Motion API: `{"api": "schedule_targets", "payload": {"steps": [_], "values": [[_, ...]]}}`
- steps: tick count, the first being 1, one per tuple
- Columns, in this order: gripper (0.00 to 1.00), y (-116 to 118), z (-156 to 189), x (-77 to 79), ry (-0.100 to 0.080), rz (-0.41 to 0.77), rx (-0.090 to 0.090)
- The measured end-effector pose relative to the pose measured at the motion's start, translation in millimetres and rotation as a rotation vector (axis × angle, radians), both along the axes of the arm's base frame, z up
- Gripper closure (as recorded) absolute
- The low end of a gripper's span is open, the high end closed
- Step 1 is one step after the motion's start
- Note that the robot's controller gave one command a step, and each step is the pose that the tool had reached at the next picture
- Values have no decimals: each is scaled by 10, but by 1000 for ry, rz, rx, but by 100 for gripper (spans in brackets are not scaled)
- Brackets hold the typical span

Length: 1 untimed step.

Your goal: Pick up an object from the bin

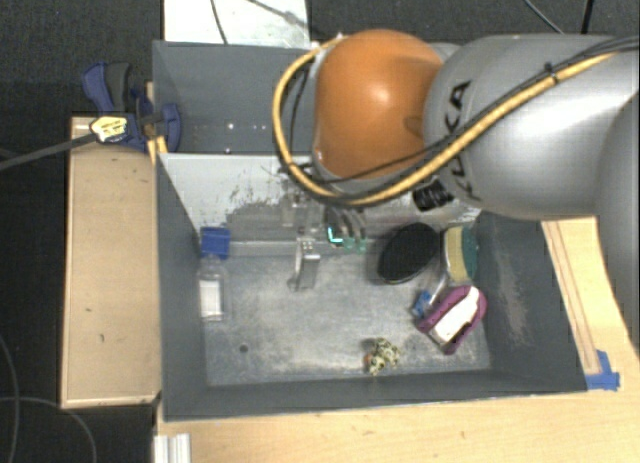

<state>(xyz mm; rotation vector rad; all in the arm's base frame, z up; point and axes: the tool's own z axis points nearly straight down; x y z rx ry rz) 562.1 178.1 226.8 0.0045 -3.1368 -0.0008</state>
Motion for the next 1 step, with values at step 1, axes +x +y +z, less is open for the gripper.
{"api": "schedule_targets", "payload": {"steps": [1], "values": [[0, 204, -1594, 44, -1, 334, 0]]}}
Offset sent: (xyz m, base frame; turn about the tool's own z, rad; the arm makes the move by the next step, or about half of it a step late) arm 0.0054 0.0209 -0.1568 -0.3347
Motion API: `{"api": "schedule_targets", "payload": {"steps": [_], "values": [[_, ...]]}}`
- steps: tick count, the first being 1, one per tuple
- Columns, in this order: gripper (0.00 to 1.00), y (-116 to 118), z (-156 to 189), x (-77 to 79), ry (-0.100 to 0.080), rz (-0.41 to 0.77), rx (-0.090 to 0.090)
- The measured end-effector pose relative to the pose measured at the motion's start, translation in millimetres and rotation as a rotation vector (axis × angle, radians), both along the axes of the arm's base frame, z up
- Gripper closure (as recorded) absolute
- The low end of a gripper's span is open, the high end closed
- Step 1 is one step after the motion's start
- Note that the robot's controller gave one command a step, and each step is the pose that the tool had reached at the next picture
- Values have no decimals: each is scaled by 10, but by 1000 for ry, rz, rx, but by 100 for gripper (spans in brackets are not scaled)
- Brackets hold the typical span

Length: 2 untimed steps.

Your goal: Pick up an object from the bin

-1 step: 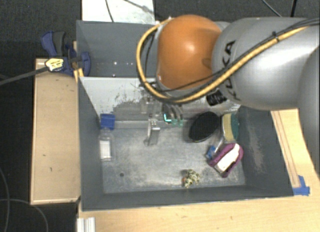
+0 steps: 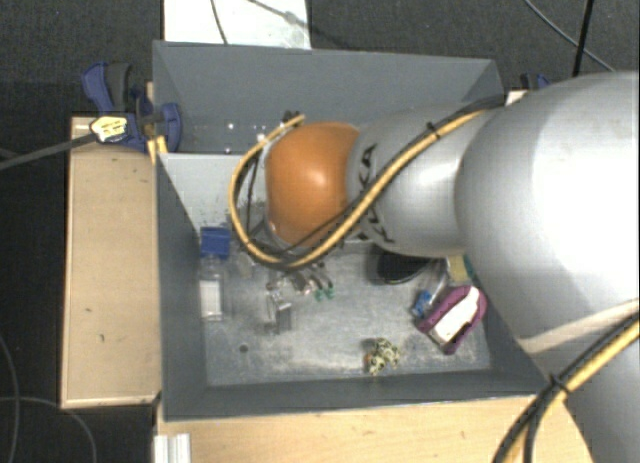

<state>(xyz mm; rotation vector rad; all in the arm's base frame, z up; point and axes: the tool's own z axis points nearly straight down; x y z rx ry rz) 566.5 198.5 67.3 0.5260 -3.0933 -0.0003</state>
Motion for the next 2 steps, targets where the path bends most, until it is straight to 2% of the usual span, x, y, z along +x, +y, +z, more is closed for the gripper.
{"api": "schedule_targets", "payload": {"steps": [1, 2], "values": [[0, 496, 39, -811, -8, 440, 4], [0, 556, 343, -215, -10, 48, 3]]}}
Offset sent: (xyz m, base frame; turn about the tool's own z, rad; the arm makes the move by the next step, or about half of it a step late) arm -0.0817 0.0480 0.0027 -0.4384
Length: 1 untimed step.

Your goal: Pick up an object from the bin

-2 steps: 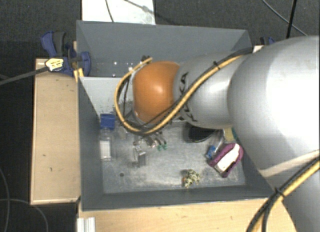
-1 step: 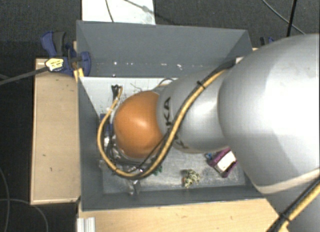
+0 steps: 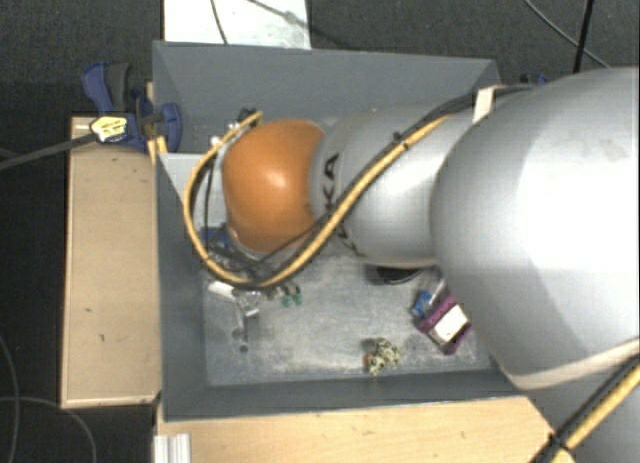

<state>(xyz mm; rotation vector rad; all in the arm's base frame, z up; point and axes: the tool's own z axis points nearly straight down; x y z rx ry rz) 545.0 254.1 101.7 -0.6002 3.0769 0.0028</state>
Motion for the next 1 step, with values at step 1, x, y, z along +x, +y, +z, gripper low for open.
{"api": "schedule_targets", "payload": {"steps": [1], "values": [[0, 7, -303, 490, -1, 296, -1]]}}
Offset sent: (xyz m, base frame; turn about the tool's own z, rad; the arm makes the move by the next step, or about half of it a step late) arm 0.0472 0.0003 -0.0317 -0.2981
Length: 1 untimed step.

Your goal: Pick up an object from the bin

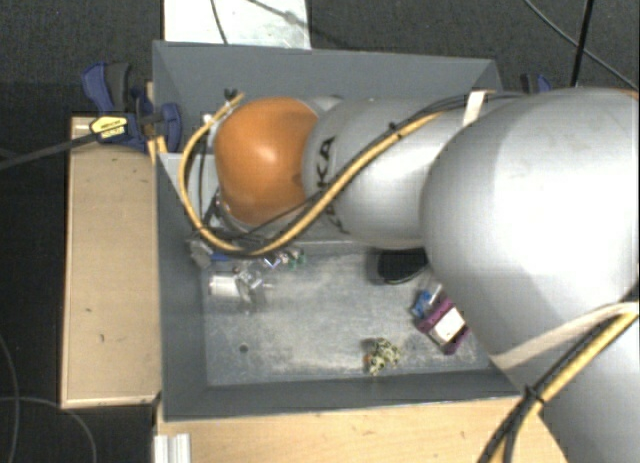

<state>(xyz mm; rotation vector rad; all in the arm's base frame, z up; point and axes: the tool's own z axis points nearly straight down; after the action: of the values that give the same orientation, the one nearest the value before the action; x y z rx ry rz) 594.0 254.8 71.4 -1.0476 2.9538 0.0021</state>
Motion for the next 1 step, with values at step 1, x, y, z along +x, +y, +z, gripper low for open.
{"api": "schedule_targets", "payload": {"steps": [1], "values": [[0, -46, 2, -20, -2, 462, -5]]}}
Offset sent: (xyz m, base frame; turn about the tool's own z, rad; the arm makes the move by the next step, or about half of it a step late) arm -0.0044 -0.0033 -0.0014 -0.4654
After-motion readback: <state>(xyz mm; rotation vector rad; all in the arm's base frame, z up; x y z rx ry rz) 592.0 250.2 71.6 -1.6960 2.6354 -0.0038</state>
